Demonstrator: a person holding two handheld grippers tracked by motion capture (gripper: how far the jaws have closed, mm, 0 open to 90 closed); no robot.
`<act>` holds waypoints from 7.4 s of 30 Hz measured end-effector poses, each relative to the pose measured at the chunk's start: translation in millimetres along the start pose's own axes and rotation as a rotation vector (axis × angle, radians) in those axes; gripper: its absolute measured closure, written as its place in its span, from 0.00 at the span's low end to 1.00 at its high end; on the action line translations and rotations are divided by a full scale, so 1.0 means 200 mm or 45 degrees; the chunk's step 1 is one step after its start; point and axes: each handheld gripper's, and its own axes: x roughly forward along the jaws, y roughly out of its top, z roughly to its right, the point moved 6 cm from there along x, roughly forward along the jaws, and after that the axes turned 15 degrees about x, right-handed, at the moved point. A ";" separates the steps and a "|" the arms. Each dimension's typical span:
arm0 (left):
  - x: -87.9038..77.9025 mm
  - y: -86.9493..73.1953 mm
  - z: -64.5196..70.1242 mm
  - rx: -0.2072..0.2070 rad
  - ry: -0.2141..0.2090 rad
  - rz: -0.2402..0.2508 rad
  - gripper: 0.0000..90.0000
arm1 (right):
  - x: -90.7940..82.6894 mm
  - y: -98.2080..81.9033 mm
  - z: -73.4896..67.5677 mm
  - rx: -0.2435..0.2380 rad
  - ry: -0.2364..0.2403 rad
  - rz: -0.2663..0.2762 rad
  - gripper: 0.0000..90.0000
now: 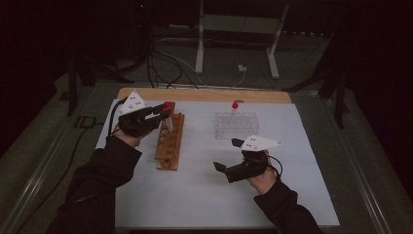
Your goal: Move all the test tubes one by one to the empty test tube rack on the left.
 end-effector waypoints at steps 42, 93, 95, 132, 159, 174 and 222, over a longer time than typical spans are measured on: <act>0.17 -0.40 0.00 -0.097 0.056 -0.181 0.80 | -0.01 -0.01 0.02 0.013 0.002 -0.002 0.00; -0.06 -0.31 0.30 -0.112 -0.262 -0.061 0.01 | 0.00 0.18 0.15 0.029 -0.071 0.054 0.00; -0.06 -0.31 0.30 -0.114 -0.271 -0.054 0.01 | 0.01 0.20 0.17 0.028 -0.084 0.063 0.00; -0.08 -0.30 0.32 -0.118 -0.287 -0.029 0.01 | 0.32 0.25 0.75 0.248 -0.509 0.048 0.32; -0.09 -0.25 0.32 -0.098 -0.291 -0.010 0.01 | 0.33 0.35 0.79 0.244 -0.559 0.061 0.83; -0.03 -0.06 0.38 -0.054 -0.375 0.034 0.02 | 0.11 0.32 0.41 0.067 -0.333 0.053 0.83; 0.17 0.14 0.46 0.116 -0.413 0.063 0.80 | 0.06 0.03 -0.02 0.007 0.012 -0.058 0.24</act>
